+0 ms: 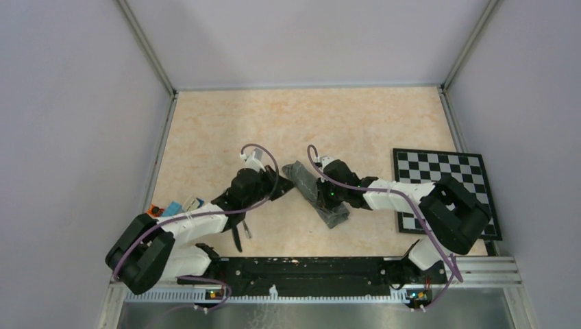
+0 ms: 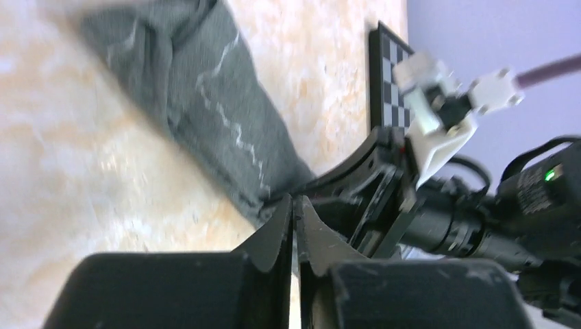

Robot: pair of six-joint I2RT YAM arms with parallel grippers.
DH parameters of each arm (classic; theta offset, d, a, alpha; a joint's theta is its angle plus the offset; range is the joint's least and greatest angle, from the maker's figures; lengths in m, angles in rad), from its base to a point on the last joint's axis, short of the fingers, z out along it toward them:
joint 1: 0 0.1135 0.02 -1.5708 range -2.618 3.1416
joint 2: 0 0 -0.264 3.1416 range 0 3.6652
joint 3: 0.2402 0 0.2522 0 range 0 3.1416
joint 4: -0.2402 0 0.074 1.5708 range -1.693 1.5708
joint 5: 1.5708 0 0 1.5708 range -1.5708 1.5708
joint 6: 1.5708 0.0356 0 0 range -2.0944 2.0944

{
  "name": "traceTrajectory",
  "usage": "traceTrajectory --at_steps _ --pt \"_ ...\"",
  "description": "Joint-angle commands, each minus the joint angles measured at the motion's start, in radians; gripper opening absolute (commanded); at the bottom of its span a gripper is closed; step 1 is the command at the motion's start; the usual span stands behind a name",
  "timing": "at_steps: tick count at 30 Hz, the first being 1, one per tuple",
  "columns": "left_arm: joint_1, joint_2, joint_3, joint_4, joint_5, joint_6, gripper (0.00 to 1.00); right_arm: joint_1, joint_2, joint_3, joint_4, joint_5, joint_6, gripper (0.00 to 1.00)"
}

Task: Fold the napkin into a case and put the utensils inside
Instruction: Smooth out the smaller rectangle-folded napkin at the center of the board.

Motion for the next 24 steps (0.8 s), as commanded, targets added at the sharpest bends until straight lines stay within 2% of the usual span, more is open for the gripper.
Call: traceTrajectory --at_steps 1,5,13,24 --pt "0.081 0.041 0.121 -0.144 0.051 0.118 0.05 -0.008 0.011 -0.013 0.029 -0.012 0.0 0.0" --pt "0.097 0.146 0.215 -0.133 0.087 0.14 0.0 -0.01 0.013 -0.014 0.032 -0.015 -0.002 0.0" --pt "0.1 0.354 0.364 -0.088 0.17 0.205 0.0 -0.012 0.012 -0.017 0.036 -0.022 -0.003 0.0" --pt "0.145 0.519 0.33 -0.05 0.145 0.216 0.0 -0.014 0.009 -0.015 0.041 -0.039 -0.008 0.0"
